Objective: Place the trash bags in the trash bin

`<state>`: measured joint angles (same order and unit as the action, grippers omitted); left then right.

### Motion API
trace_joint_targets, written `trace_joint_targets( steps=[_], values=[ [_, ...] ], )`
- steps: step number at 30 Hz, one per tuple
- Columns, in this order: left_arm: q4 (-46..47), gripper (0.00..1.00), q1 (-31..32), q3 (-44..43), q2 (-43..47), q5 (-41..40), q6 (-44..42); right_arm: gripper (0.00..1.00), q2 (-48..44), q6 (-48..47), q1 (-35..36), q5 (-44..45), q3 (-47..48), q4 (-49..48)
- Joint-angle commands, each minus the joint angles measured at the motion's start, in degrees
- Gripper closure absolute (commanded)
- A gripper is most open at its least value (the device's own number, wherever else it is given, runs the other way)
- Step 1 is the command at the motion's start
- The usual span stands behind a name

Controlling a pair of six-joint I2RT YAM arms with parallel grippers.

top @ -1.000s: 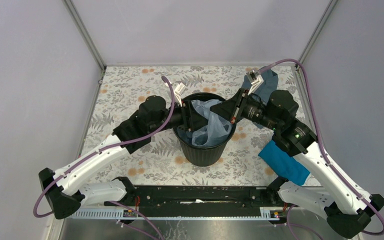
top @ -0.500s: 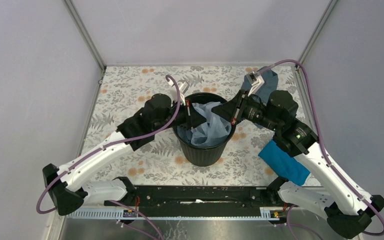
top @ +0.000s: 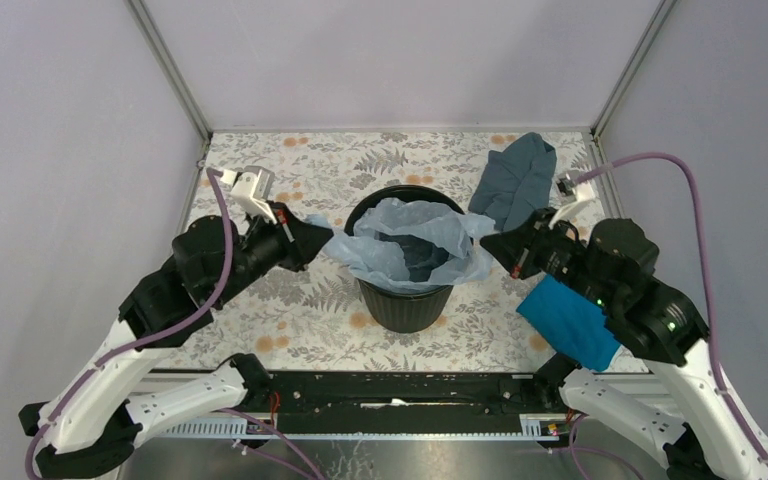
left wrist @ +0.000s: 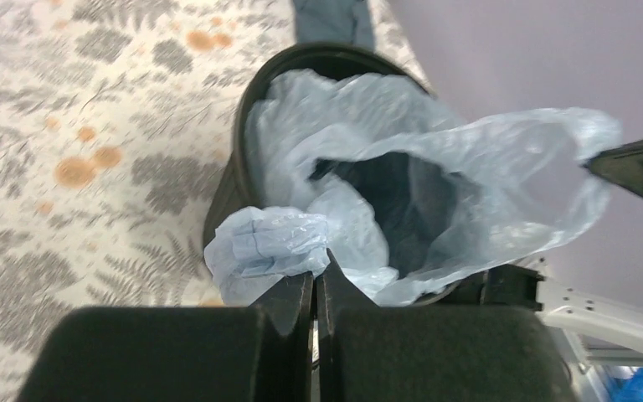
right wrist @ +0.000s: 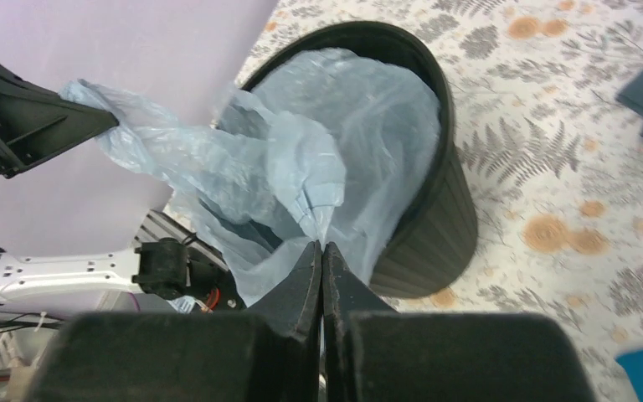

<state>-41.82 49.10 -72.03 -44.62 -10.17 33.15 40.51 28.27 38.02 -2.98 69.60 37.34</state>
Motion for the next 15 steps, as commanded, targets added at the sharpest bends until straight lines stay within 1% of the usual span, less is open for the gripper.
trace_joint_targets(
  steps=[1,4,8,12,15],
  values=[
    [-8.57,1.00,-0.08,-0.28,1.99,-5.58,2.10,1.00,-2.55,0.16,-0.18,5.99,1.27,7.42],
    [-9.86,1.00,-0.07,1.18,3.74,-4.62,3.75,1.00,-4.74,1.76,-0.23,6.50,-0.48,8.80],
    [-10.73,1.00,-0.10,4.47,6.59,-0.81,6.79,1.00,-6.91,3.71,-0.21,6.87,-2.29,11.11],
    [-11.11,1.00,-0.06,8.28,11.17,1.73,9.20,1.00,-8.97,4.65,-0.21,9.29,-2.25,14.99],
    [-11.55,1.00,-0.10,10.70,12.08,3.77,10.55,1.00,-10.24,6.59,-0.23,10.60,-3.47,16.85]
  ],
)
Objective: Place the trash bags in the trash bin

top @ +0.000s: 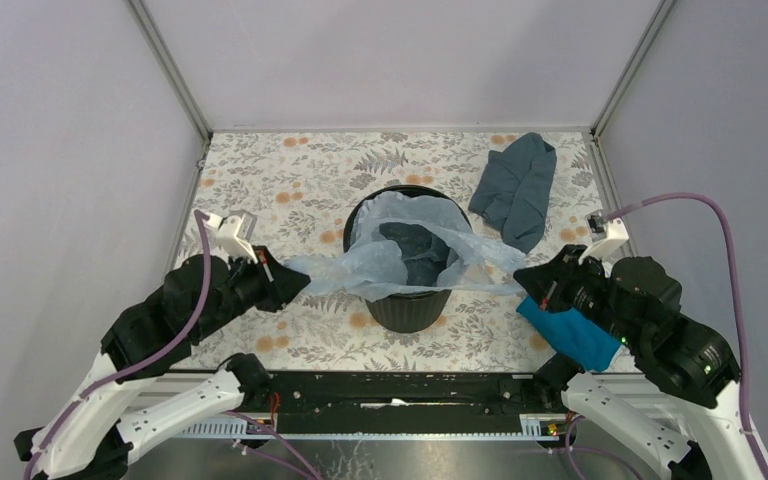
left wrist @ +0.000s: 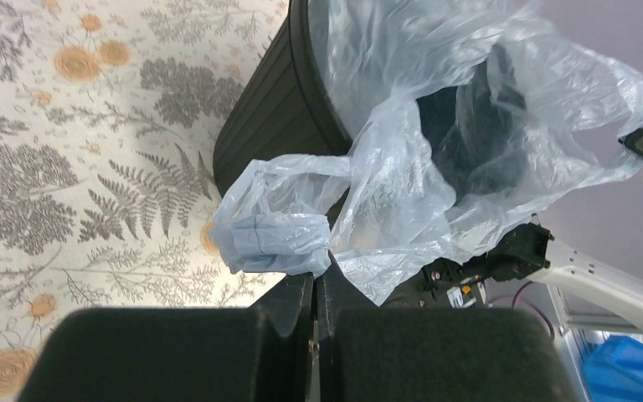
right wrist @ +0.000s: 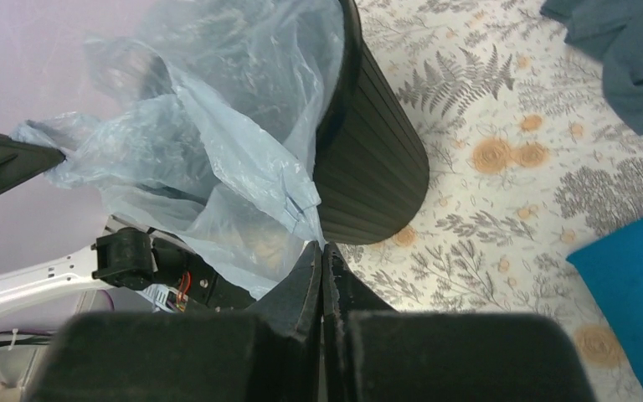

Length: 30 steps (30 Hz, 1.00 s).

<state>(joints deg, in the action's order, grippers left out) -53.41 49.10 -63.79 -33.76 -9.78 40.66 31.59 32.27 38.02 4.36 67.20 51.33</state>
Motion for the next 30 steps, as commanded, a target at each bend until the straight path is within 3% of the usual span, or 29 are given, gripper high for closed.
trace_joint_targets(
  steps=[1,4,8,12,16,20,23,27,30],
  values=[
    [0.02,1.00,-0.13,3.41,0.95,3.94,3.73,1.00,-1.83,3.67,-0.23,3.11,-2.37,2.65],
    [0.81,1.00,-0.12,6.11,-0.12,6.12,4.27,1.00,-3.46,6.93,-0.23,1.94,-7.42,1.06],
    [0.07,1.00,-0.06,10.24,0.98,2.83,5.53,1.00,-5.69,12.78,-0.23,9.86,-11.75,3.79],
    [4.46,1.00,-0.07,15.08,1.66,1.26,8.73,1.00,-8.03,15.67,-0.23,9.94,-19.82,-5.81],
    [9.64,1.00,-0.06,15.50,-0.49,-3.42,9.09,1.00,-6.01,9.51,-0.23,7.60,-28.14,-22.57],
    [13.37,0.97,-0.06,14.90,-2.99,-7.95,6.45,0.96,-1.22,1.23,-0.23,9.01,-29.75,-29.31],
    [13.71,0.89,-0.14,14.23,-4.84,-7.72,4.91,0.84,0.89,-4.81,-0.23,7.69,-25.98,-27.93],
    [12.43,0.84,-0.13,14.05,-4.98,-6.13,3.98,0.53,0.37,-8.25,-0.23,2.87,-19.75,-21.90],
    [12.21,0.81,-0.06,14.50,-3.07,-4.58,3.94,0.36,-0.33,-9.00,-0.23,-1.93,-13.95,-14.43]
  ],
)
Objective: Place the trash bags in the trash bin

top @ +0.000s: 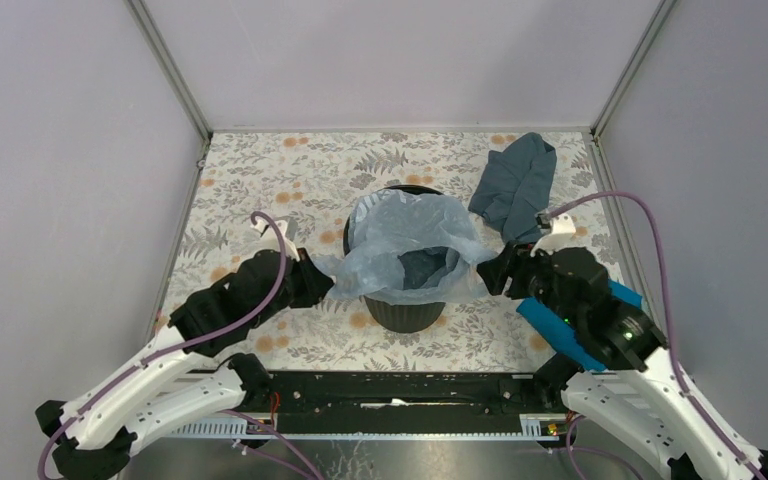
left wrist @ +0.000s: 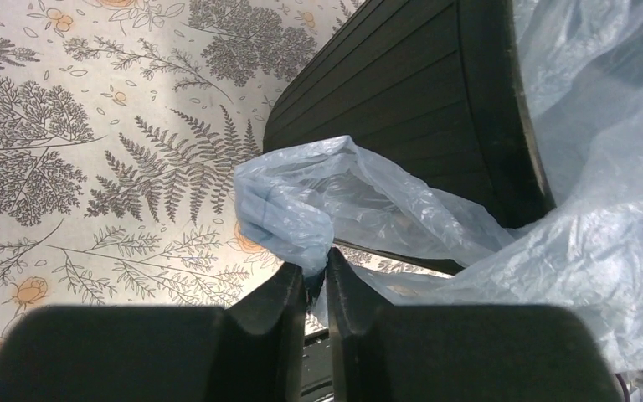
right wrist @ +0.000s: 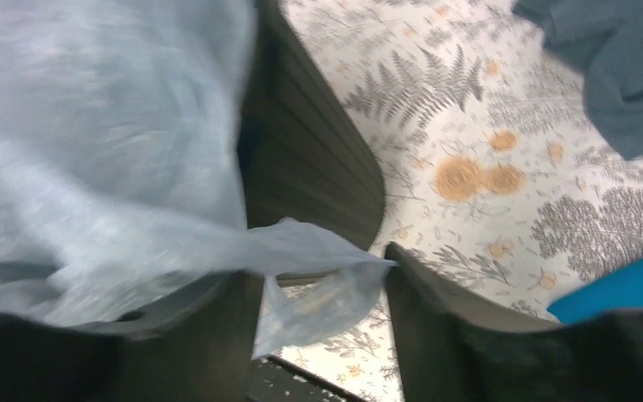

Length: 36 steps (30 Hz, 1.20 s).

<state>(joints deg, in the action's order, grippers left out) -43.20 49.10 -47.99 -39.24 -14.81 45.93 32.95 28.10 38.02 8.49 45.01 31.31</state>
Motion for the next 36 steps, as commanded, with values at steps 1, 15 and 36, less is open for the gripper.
trace_joint_targets(
  steps=[1,15,36],
  values=[
    [1.66,0.78,-0.08,-1.57,3.01,1.22,-1.51,0.31,-1.92,-5.38,-0.23,-7.78,9.87,7.38],
    [-21.44,0.01,-0.08,-21.44,3.50,0.68,-9.82,0.10,13.34,-23.52,-0.21,-13.22,25.89,8.37],
    [3.54,0.01,-0.07,-33.33,-23.46,14.23,-25.42,0.75,21.83,-16.76,-0.21,-7.37,28.73,-3.98]
  ],
)
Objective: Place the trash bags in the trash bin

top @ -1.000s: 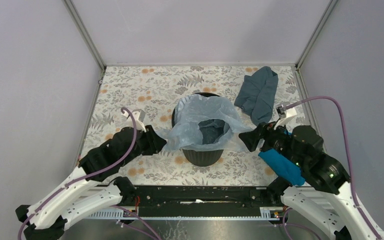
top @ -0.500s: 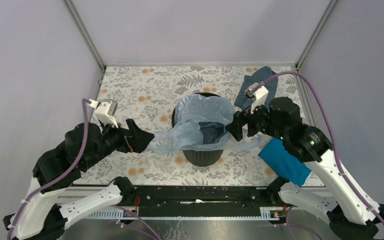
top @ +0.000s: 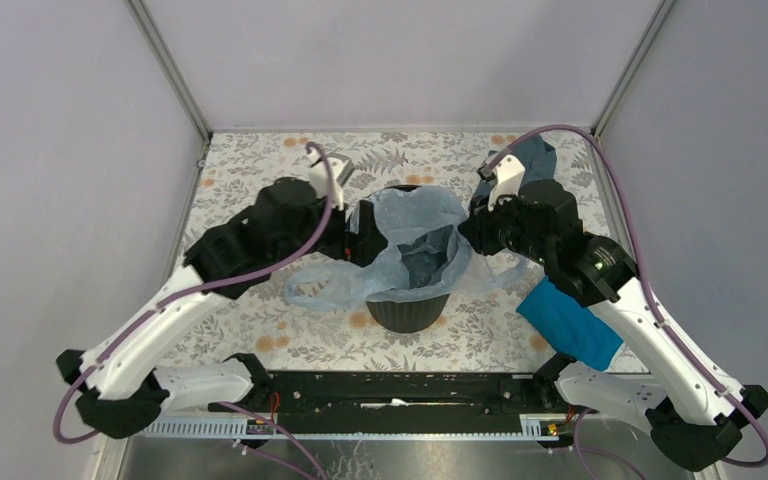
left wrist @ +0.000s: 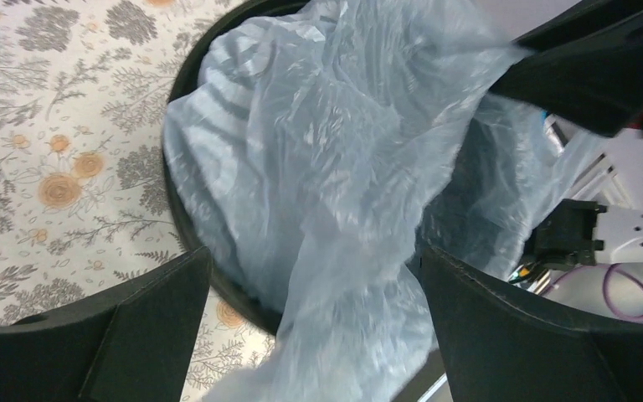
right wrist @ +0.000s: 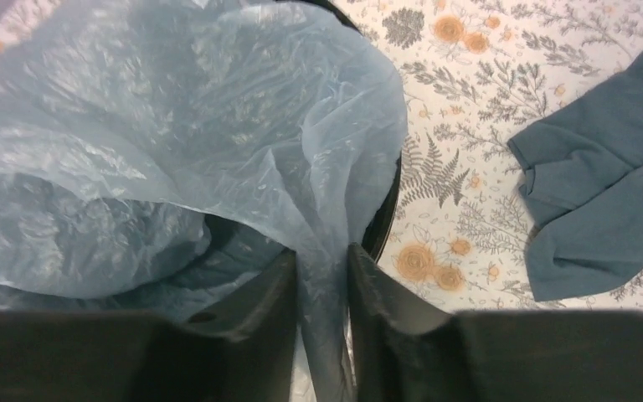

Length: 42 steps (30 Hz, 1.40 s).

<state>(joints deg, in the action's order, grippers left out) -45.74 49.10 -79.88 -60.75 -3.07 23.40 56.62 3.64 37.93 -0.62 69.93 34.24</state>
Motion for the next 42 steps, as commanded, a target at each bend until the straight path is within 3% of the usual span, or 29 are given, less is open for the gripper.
trace_joint_targets(
  steps=[1,5,9,14,20,24,27,31,33,36,37,42],
  values=[
    [6.11,0.01,-0.06,-1.85,-2.71,2.10,-2.96,0.78,-1.80,8.98,-0.14,0.86,4.14,-7.59],
    [5.92,0.01,0.01,-2.57,-3.95,1.61,-3.63,0.84,-0.81,12.07,-0.12,-2.05,5.28,-7.88],
    [3.16,0.02,0.20,-2.97,-4.09,-2.24,-4.84,0.85,-0.25,13.21,-0.14,0.07,6.35,-6.10],
    [1.54,0.02,3.27,-4.07,-4.49,-0.36,-6.76,0.92,-0.29,15.86,-0.14,2.71,6.76,-5.63],
    [-3.48,0.03,11.78,-9.18,-8.32,-12.41,-8.69,0.91,-0.09,17.51,-0.14,2.11,7.08,-4.53],
    [-8.38,0.34,12.16,-13.06,-12.49,-24.12,-7.97,0.89,-0.60,17.50,-0.12,2.51,6.15,-4.11],
    [-8.26,0.41,12.16,-13.19,-13.21,-27.16,-9.24,0.88,-0.90,16.84,-0.14,3.14,5.86,-3.56],
    [-6.16,0.69,12.12,-13.88,-13.73,-30.38,-11.45,0.86,-1.03,15.73,-0.13,6.47,5.34,-3.55],
    [-4.69,0.72,11.59,-14.60,-14.38,-31.66,-12.71,0.89,-0.27,15.06,-0.13,10.10,4.98,-3.36],
    [-4.72,0.80,7.86,-17.71,-17.41,-27.71,-14.44,0.97,2.13,13.96,-0.32,15.63,5.28,-2.65],
    [-4.82,0.88,5.47,-18.33,-18.23,-25.32,-14.59,0.98,3.42,13.56,-0.69,15.80,5.74,-2.30],
    [-5.91,0.97,-4.57,-22.73,-22.11,-11.01,-15.39,1.00,8.80,12.65,-2.42,11.23,9.00,0.11]
  ],
)
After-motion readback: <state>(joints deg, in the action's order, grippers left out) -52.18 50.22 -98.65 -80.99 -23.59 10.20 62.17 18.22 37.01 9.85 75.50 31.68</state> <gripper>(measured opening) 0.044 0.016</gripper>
